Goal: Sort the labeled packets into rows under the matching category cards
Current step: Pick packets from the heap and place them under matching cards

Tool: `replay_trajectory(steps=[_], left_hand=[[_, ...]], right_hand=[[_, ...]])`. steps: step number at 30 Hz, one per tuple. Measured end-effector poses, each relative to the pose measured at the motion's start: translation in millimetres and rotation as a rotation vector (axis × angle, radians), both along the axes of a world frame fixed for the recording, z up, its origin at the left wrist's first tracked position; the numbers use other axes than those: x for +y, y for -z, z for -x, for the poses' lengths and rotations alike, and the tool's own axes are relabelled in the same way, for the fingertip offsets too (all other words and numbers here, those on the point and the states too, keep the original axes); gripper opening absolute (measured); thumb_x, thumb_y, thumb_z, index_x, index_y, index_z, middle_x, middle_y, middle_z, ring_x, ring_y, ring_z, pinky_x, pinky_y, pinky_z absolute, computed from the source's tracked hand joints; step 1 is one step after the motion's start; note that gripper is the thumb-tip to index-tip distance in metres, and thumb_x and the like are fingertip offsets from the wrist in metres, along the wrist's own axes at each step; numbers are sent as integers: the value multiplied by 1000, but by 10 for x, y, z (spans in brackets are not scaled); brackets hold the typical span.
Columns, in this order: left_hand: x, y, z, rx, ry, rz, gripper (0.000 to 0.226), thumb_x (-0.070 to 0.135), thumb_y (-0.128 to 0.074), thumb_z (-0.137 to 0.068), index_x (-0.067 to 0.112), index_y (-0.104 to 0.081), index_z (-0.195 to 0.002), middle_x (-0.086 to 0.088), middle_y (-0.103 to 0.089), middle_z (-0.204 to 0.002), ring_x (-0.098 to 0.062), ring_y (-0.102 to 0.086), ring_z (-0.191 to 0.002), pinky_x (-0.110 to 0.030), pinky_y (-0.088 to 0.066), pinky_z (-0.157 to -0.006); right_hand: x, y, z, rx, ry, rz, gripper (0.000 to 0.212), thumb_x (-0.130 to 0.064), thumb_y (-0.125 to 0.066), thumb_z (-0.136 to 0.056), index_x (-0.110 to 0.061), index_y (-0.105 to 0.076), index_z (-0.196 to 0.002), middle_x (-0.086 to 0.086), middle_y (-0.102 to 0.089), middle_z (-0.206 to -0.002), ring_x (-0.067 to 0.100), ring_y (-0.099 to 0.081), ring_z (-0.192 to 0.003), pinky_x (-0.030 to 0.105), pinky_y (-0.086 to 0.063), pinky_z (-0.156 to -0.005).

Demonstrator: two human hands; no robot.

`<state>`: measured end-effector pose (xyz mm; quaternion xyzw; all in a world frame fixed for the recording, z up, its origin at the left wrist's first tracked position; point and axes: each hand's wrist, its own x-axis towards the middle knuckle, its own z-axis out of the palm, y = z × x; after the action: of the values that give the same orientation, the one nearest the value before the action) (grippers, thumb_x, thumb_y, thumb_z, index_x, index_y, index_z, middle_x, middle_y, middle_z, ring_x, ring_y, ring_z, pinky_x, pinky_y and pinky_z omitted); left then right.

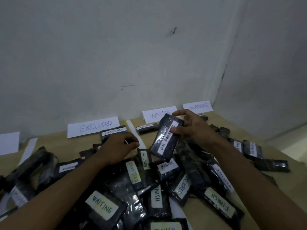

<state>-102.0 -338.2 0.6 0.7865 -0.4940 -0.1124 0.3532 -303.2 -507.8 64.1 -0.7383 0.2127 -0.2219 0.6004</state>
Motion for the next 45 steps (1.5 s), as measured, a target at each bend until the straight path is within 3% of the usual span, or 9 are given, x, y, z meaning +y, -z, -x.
replay_trajectory(steps=[7, 13, 17, 21, 26, 30, 37, 41, 45], left_hand=[[-647, -119, 301, -23, 133, 4, 4, 33, -64, -89, 31, -68, -88, 17, -64, -89, -5, -60, -82, -26, -49, -73], [-1308, 17, 355, -51, 234, -38, 20, 32, -51, -98, 23, -66, -108, 9, -59, -105, -9, -55, -96, -16, -39, -77], [-1632, 306, 196, -42, 298, -156, 31, 40, -43, -100, 26, -59, -123, 11, -54, -119, -11, -50, -112, -21, -35, -92], [-1735, 762, 38, -242, 348, -147, 71, 77, -24, -83, 33, -53, -131, 10, -42, -139, -10, -36, -129, -23, -25, -107], [-1804, 895, -44, -303, 348, -70, 56, 65, -31, -86, 40, -49, -131, 12, -39, -141, -10, -33, -128, -33, -29, -108], [-1815, 928, -38, -286, 342, -48, 57, 66, -31, -81, 43, -48, -131, 22, -33, -136, -3, -27, -124, -26, -25, -104], [-1820, 944, -50, -283, 344, -51, 51, 67, -30, -82, 51, -44, -128, 29, -29, -134, 2, -24, -125, -24, -24, -104], [-1825, 918, -45, -281, 342, -58, 52, 69, -28, -81, 51, -44, -127, 29, -29, -134, 0, -25, -126, -27, -25, -105], [-1823, 894, -30, -286, 339, -73, 59, 70, -25, -80, 46, -46, -129, 23, -32, -138, -5, -27, -127, -26, -25, -102]], right_hand=[[-697, -36, 424, -191, 365, -163, 32, 3, -65, -82, -11, -59, -111, 17, -65, -78, 23, -60, -44, 25, -47, -40], [-1687, 68, 664, -104, 632, -160, 41, 10, -62, -81, -9, -48, -115, 18, -64, -92, 22, -63, -46, 38, -55, -61], [-2317, 173, 664, -50, 751, -50, 39, 7, -61, -84, -16, -48, -112, 17, -61, -110, 29, -67, -66, 33, -55, -57], [-2891, 352, 492, 54, 856, 95, 42, 6, -62, -84, -14, -54, -121, 17, -58, -120, 35, -66, -93, 34, -55, -63], [-3419, 659, 272, 301, 867, 170, 45, -2, -69, -79, -6, -55, -121, 18, -61, -118, 36, -64, -99, 47, -57, -78], [-3636, 858, 145, 484, 784, 261, 32, -14, -70, -82, 5, -62, -106, 27, -65, -106, 40, -65, -95, 50, -54, -85], [-3691, 922, 69, 688, 692, 466, 43, -32, -58, -92, 3, -58, -117, 23, -58, -122, 37, -54, -110, 31, -38, -80], [-3585, 911, 142, 670, 648, 508, 59, -34, -52, -96, -1, -37, -142, 19, -35, -150, 31, -33, -137, 32, -25, -109], [-3331, 820, 270, 529, 597, 551, 49, -24, -66, -87, -8, -53, -131, 17, -54, -134, 34, -53, -120, 43, -41, -103]])
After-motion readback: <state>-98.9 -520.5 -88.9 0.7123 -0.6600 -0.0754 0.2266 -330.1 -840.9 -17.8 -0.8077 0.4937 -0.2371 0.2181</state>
